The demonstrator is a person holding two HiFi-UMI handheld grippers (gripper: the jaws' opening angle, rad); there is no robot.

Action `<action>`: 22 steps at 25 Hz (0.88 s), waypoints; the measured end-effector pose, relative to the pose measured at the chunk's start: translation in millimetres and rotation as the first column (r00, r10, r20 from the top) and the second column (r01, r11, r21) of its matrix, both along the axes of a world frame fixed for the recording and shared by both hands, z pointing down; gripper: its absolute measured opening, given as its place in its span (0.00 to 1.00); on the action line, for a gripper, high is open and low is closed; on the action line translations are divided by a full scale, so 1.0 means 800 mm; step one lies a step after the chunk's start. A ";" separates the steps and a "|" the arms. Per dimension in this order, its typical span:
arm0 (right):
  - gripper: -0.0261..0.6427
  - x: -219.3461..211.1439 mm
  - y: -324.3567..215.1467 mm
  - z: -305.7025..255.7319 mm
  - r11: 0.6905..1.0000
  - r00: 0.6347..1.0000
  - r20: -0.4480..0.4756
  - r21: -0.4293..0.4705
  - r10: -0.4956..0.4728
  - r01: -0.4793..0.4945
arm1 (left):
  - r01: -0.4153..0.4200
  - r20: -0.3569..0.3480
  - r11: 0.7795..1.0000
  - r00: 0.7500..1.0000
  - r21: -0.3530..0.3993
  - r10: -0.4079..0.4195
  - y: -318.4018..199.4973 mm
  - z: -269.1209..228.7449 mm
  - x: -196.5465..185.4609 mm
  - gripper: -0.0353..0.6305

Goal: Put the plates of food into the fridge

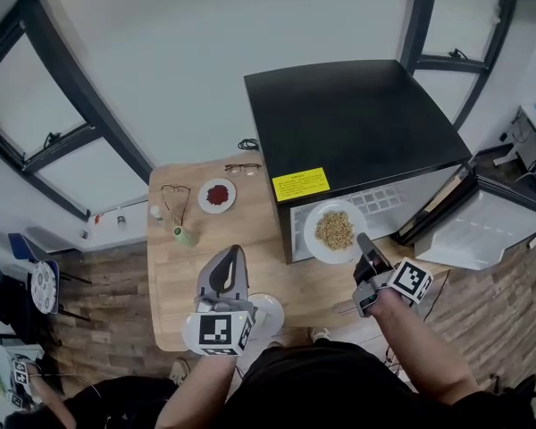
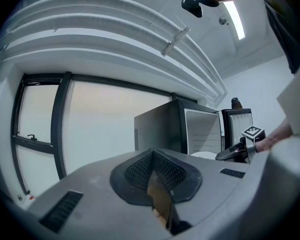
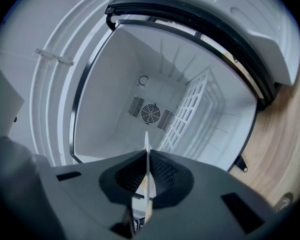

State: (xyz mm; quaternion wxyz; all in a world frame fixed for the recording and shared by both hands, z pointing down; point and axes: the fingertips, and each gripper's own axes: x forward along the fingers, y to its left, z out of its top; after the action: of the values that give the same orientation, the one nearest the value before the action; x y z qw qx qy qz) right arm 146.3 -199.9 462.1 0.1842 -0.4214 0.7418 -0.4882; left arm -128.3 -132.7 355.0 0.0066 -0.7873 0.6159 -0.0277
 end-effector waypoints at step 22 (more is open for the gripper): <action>0.09 -0.058 -0.087 -0.007 0.996 0.988 -0.131 -0.008 -0.084 0.084 | 0.096 0.030 0.995 0.995 -0.033 -0.095 0.008 0.017 -0.038 0.06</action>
State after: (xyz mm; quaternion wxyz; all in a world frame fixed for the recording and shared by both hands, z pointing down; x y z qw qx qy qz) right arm 99.7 -269.6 456.6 0.1137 -0.4213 0.7687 -0.4676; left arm -158.3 -126.2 368.3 0.0004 -0.7564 0.6523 -0.0497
